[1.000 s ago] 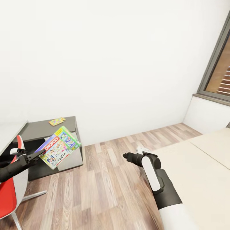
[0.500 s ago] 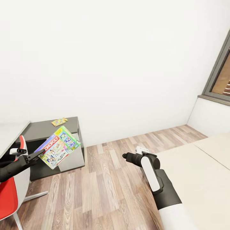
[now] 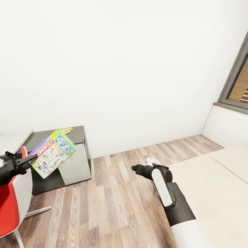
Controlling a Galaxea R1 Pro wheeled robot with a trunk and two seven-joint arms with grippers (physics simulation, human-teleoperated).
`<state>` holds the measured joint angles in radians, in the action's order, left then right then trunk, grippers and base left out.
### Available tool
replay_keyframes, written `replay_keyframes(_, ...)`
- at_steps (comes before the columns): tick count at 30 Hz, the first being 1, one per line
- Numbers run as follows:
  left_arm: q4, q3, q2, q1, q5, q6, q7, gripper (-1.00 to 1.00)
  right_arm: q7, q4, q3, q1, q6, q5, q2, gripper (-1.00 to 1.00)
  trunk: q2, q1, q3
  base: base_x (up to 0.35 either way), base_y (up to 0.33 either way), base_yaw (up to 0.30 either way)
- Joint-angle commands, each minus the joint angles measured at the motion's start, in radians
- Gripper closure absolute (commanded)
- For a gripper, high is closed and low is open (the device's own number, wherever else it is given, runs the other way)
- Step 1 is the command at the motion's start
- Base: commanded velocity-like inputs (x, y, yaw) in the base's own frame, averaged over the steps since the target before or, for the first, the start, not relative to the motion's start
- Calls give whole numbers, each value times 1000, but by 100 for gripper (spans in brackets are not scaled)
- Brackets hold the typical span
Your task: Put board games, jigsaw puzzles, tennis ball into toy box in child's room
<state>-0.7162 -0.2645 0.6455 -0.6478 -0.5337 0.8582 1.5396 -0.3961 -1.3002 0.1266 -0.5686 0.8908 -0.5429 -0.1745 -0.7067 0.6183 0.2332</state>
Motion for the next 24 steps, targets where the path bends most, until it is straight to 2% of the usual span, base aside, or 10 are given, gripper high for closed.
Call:
replay_keyframes(1,-21,1,17,-11,0,41,-35,100,-10,-3,1,-1,2,-10,0,-100,-1,0,2,0,0,0)
replay_keyframes(5,-58,1,60,-72,0,117,-148,100,-11,-6,1,-1,2,-10,0,-100,-1,0,2,0,0,0)
replay_keyframes(8,-64,2,79,-126,0,136,-181,100,-12,-8,3,-1,2,-9,0,-100,-1,0,2,0,0,0)
replay_keyframes(9,-67,1,105,-161,2,145,-201,100,-11,-9,10,-1,3,-9,0,-100,-1,0,2,0,0,0)
replay_keyframes(18,-68,2,138,-173,2,140,-215,100,-10,-10,15,-1,3,-10,1,-100,-1,0,1,0,0,20)
replay_keyframes(24,-68,-1,174,-173,2,142,-213,100,-12,-10,48,-1,2,-9,1,-100,-1,0,1,72,29,238)
